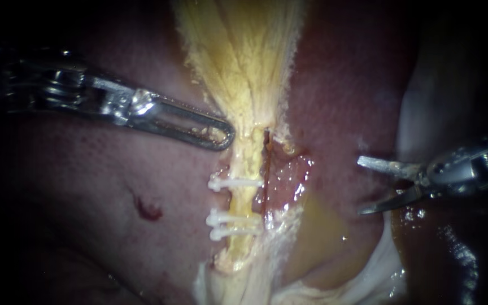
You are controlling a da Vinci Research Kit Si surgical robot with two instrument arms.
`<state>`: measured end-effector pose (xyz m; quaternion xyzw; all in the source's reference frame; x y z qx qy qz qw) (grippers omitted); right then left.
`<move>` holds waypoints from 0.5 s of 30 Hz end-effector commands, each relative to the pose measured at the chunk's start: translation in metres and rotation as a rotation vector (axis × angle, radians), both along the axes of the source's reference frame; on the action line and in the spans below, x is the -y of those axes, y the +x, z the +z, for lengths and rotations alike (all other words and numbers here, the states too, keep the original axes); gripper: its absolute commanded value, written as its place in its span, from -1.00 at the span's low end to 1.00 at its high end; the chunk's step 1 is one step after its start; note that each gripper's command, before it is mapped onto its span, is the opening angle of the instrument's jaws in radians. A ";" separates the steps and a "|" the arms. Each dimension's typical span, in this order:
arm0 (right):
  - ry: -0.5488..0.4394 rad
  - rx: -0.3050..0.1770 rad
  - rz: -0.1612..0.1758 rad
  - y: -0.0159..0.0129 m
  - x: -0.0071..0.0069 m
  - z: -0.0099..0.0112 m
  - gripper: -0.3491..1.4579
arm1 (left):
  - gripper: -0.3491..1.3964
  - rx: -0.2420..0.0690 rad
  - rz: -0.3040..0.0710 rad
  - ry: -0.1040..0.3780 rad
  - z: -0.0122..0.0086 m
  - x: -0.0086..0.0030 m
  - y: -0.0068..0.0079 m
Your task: Go to the cutting position left tube
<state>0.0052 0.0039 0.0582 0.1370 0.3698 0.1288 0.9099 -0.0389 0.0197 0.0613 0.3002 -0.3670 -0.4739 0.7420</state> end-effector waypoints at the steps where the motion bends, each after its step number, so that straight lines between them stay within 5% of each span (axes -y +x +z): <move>1: 0.000 -0.001 -0.001 0.0001 0.0000 0.0000 0.98 | -1.00 0.001 0.001 0.001 -0.0002 -0.0001 0.0003; 15: 0.011 -0.004 -0.001 0.0002 0.0000 0.0000 0.98 | -1.00 -0.001 -0.029 -0.005 -0.0039 -0.0027 0.0048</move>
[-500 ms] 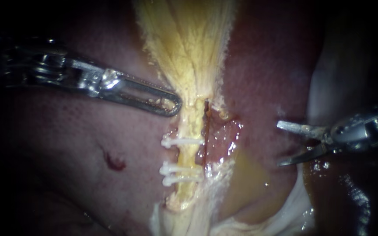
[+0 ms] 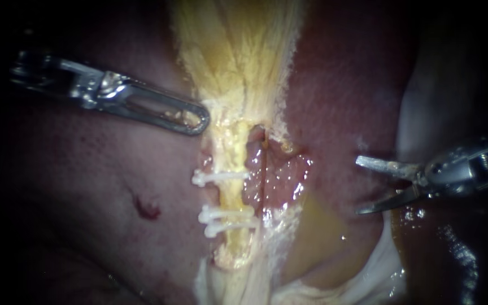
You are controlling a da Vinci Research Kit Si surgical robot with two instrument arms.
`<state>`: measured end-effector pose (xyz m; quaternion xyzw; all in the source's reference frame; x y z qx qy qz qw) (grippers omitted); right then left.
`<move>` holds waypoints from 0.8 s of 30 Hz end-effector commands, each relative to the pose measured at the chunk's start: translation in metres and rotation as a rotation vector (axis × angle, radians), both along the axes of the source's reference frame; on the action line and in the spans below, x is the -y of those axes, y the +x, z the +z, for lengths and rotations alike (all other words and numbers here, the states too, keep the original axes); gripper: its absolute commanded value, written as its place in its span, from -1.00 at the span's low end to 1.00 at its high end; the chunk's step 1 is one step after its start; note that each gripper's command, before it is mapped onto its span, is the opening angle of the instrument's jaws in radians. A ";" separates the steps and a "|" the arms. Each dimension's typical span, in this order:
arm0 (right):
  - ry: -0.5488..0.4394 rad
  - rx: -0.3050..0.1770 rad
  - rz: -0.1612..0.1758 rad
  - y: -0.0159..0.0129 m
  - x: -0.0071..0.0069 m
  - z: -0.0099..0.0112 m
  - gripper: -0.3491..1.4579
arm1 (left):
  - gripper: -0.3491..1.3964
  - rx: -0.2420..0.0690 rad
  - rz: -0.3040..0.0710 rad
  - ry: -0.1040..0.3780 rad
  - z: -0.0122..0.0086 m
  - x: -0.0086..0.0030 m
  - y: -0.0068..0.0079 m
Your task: Go to the cutting position left tube
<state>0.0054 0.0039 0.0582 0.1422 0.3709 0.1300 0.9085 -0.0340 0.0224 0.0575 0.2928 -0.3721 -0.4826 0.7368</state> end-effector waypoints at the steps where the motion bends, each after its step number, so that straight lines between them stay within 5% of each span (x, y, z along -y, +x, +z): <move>1: 0.000 0.000 0.000 0.0000 0.0000 0.0000 0.98 | -1.00 -0.001 -0.009 -0.002 -0.0004 -0.0002 0.0004; 7: 0.002 -0.004 0.000 0.0001 0.0000 0.0000 0.98 | -1.00 0.003 -0.017 -0.009 -0.0015 -0.0003 0.0016; 24: 0.049 -0.029 0.001 0.0014 0.0005 0.0005 0.98 | -1.00 0.001 -0.020 -0.009 -0.0021 0.0001 0.0017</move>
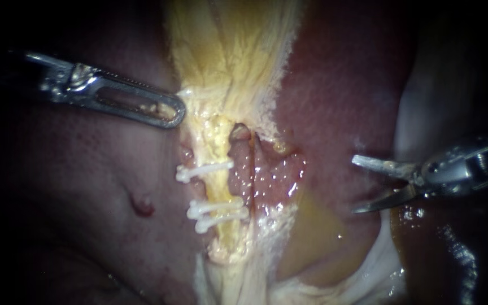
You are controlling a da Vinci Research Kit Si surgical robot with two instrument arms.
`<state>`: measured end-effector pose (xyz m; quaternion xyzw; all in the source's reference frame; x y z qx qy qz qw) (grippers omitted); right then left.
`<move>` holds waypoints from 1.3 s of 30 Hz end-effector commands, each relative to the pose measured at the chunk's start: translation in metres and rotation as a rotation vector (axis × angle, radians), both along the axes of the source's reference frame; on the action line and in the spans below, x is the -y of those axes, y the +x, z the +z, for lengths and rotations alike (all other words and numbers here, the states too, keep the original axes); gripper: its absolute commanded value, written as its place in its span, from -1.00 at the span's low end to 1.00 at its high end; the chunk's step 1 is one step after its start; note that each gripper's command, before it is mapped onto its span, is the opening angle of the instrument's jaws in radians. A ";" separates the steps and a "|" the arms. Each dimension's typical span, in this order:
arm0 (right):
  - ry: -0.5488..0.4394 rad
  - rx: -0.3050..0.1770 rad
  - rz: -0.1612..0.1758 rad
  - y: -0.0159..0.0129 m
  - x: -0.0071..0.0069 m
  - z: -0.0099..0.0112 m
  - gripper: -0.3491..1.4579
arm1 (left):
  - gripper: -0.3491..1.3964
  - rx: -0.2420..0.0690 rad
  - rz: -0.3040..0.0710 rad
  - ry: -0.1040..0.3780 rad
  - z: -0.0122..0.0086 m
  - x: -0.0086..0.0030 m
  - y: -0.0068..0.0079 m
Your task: Go to the cutting position left tube
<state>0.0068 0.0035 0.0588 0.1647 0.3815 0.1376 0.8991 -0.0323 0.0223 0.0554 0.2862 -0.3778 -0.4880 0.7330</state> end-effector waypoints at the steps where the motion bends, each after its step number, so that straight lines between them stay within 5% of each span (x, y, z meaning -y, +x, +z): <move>1: 0.012 -0.004 -0.004 0.0004 0.0003 0.0003 0.98 | -1.00 -0.001 -0.001 0.000 0.0000 0.0000 -0.0001; 14: 0.128 -0.058 -0.039 0.0070 0.0036 0.0049 0.98 | -1.00 0.000 -0.005 -0.002 0.0000 0.0001 -0.0006; 24: 0.209 -0.125 -0.046 0.0106 0.0036 0.0058 0.98 | -1.00 -0.001 -0.005 -0.005 0.0001 -0.0005 -0.0016; 39: 0.251 -0.130 -0.056 0.0132 0.0036 0.0100 0.98 | -1.00 -0.004 -0.007 -0.011 -0.0001 -0.0005 -0.0019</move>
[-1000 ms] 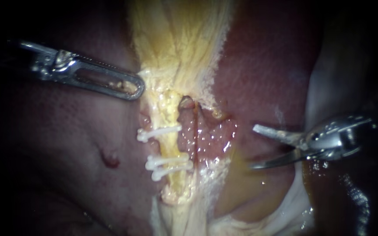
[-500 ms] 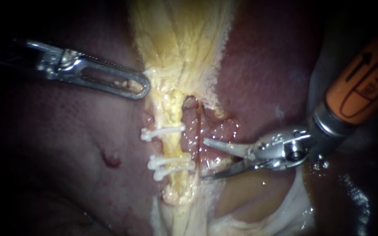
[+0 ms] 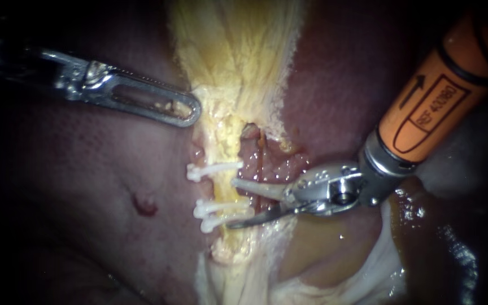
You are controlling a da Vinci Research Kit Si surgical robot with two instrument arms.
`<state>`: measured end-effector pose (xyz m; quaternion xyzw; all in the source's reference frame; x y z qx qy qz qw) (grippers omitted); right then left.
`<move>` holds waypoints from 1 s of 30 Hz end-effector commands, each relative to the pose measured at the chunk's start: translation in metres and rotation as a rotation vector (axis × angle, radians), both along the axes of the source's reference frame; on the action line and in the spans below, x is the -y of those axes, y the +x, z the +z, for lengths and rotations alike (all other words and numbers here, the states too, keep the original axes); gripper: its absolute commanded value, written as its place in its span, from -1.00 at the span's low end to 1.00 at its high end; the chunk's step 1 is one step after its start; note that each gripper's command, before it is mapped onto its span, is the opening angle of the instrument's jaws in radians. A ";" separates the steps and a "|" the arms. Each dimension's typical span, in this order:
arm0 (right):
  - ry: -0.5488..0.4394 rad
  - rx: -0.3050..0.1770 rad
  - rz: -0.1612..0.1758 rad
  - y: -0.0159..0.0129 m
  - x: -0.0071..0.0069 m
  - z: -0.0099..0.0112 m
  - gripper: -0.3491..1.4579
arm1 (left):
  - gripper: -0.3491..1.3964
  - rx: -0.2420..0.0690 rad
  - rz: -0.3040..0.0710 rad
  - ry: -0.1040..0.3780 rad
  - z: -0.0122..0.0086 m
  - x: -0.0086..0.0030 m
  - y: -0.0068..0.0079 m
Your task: Go to the cutting position left tube
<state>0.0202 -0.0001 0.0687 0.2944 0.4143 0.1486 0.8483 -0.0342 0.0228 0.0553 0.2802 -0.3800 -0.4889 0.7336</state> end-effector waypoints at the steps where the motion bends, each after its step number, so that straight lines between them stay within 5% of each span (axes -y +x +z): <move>1: 0.002 -0.002 -0.004 -0.0003 -0.0002 0.0003 0.98 | -1.00 0.000 0.000 0.000 -0.0001 0.0000 0.0000; 9: 0.023 -0.051 -0.012 -0.0011 -0.0016 0.0023 0.98 | -1.00 0.000 0.003 -0.005 -0.0002 0.0001 0.0000; 23: 0.066 -0.145 -0.098 -0.0013 -0.0029 0.0043 0.96 | -1.00 0.004 0.002 -0.004 -0.0004 0.0002 0.0000; 30: 0.081 -0.193 -0.115 -0.0013 -0.0028 0.0042 0.94 | -1.00 0.004 0.002 -0.004 -0.0005 0.0002 0.0000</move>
